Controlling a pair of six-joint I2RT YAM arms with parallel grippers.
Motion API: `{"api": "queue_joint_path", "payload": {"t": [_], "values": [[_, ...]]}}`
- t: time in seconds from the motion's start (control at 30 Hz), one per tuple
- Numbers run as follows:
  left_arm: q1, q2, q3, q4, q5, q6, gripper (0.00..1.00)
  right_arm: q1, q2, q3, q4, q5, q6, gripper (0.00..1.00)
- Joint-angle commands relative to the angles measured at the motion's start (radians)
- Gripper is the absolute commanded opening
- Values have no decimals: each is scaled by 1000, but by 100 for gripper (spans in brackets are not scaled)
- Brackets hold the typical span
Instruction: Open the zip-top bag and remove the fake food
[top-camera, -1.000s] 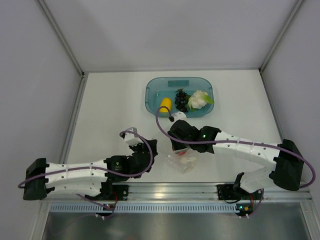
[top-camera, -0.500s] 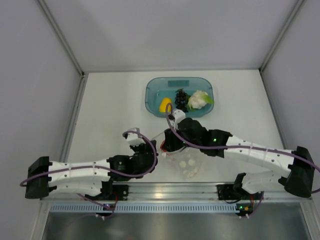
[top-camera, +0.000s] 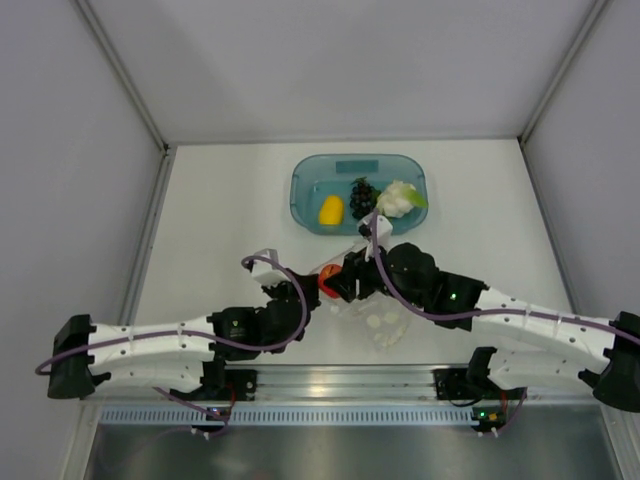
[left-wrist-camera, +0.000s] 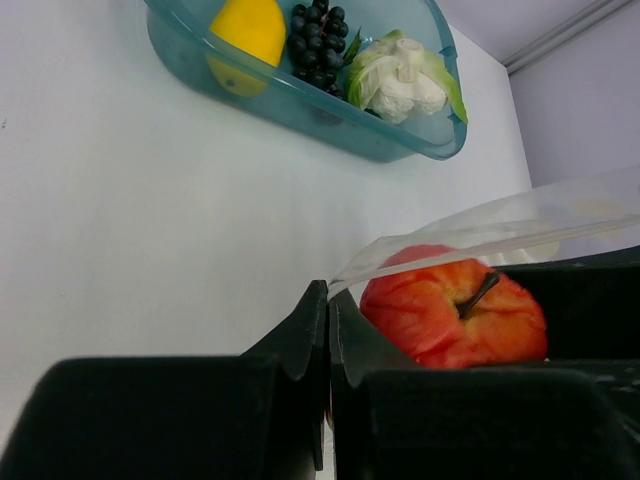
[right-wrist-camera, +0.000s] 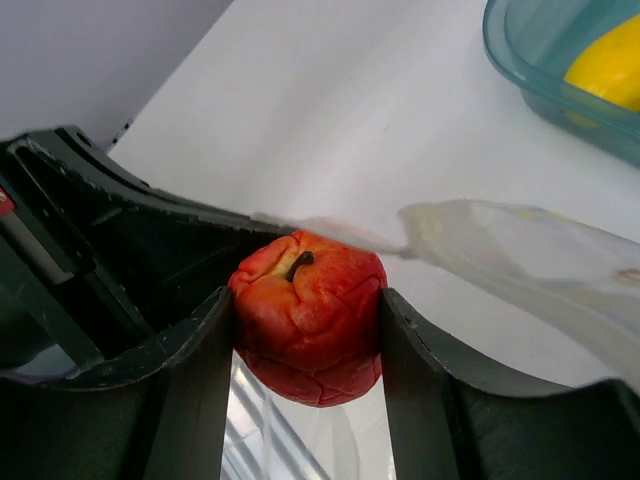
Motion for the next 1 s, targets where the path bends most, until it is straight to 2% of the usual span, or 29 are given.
{"api": "queue_joint_path", "payload": {"t": [0.0,0.13,0.37,0.47,0.57,0.6,0.63,0.8,0.87,0.97], "values": [[6,-14,-21,-92,-14,9,0,4,-63,-8,314,100,62,21],[6,-14,-32,-93,-17,-4,0,4,-69,-33,397,150,104,20],[6,-17,-38,-97,-31,1,0,4,-50,60,345,45,117,20],[6,-25,-34,-100,-54,12,0,1,-50,140,233,-48,166,21],[10,-32,-35,-118,-86,9,0,-18,-30,221,146,-218,229,21],[10,-37,-40,-123,-94,9,0,-38,-23,229,136,-340,248,21],[13,-48,-41,-127,-100,10,0,-50,-21,235,138,-384,266,21],[19,-87,-55,-127,-120,19,0,-94,-84,176,216,-427,345,20],[19,-101,-57,-129,-120,22,0,-110,-108,110,324,-432,390,20],[19,-109,-58,-126,-113,21,0,-134,-151,39,420,-345,409,20]]}}
